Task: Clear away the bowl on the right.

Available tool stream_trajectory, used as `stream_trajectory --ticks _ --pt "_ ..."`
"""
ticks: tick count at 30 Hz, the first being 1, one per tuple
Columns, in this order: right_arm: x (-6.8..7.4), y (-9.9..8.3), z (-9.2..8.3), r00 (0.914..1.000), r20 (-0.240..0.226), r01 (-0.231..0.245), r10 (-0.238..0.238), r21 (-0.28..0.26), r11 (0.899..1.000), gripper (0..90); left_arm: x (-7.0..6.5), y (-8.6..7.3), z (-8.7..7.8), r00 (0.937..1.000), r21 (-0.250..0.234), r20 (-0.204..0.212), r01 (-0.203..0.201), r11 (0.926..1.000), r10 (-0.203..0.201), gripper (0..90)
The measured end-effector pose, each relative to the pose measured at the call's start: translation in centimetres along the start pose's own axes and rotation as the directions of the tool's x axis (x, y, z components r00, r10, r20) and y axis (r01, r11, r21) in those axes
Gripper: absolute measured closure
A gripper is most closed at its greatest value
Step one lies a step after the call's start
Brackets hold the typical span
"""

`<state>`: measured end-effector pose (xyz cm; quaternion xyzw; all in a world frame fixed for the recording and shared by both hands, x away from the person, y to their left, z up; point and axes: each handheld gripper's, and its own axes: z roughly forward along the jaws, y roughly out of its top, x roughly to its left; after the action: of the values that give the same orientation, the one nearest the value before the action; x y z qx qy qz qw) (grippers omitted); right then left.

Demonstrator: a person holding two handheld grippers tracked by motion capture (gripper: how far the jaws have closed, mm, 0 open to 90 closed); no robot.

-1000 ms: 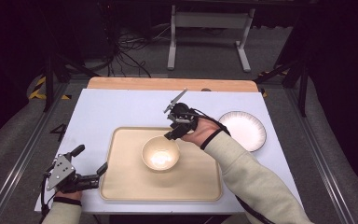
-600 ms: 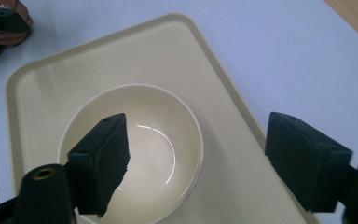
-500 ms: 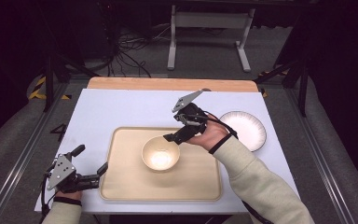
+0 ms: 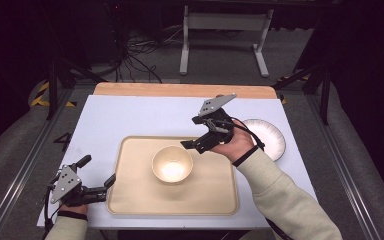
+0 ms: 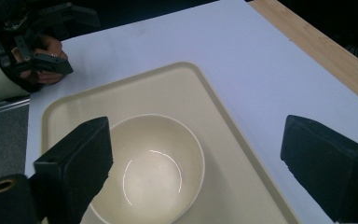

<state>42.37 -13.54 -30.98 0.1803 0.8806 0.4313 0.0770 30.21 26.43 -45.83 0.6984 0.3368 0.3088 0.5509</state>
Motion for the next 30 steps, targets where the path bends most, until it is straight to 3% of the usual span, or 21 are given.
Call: stream_trajectory --ticks 2,3,5,8,12,19,22,27,30 --pt "-0.1 -0.1 -0.1 1.0 0.0 0.005 -0.005 -0.007 1.0 9.6 0.0 0.0 0.0 1.0 0.0 0.0 0.0 1.0 0.0 0.2" --pt "-0.2 -0.4 -0.5 0.9993 0.038 0.009 -0.009 -0.017 1.0 3.7 0.0 0.0 0.0 1.0 0.001 0.0 0.001 1.0 -0.001 0.2" --pt "-0.2 -0.5 -0.7 0.9985 0.055 0.005 -0.004 -0.021 1.0 4.2 0.0 0.0 0.0 1.0 0.0 0.0 0.0 1.0 0.0 0.2" --pt "-0.3 -1.5 -1.7 0.9964 0.085 0.005 0.003 -0.093 0.996 4.1 0.0 0.0 0.0 1.0 0.001 0.0 0.0 1.0 0.0 0.2" --pt "-0.1 -2.4 -2.2 0.9951 0.099 0.013 0.0 -0.133 0.991 3.3 0.0 0.0 0.0 1.0 0.0 0.0 0.0 1.0 0.0 0.2" --pt "0.3 -4.8 -3.4 0.9859 0.167 0.043 -0.002 -0.241 0.97 1.3 0.0 0.0 0.0 1.0 0.002 -0.001 0.003 1.0 -0.003 0.2" --pt "0.4 -5.8 -3.9 0.978 0.208 0.075 -0.015 -0.283 0.956 0.0 0.0 0.0 0.0 1.0 0.002 -0.001 0.0 1.0 0.0 0.2" --pt "0.2 -7.2 -4.7 0.9704 0.238 0.121 -0.042 -0.329 0.937 0.0 0.1 0.0 0.0 1.0 -0.002 -0.003 0.002 1.0 -0.002 0.2" --pt "0.2 -8.1 -5.1 0.963 0.266 0.133 -0.04 -0.34 0.931 0.0 0.1 0.0 0.0 1.0 -0.002 -0.004 0.004 1.0 -0.004 0.2"
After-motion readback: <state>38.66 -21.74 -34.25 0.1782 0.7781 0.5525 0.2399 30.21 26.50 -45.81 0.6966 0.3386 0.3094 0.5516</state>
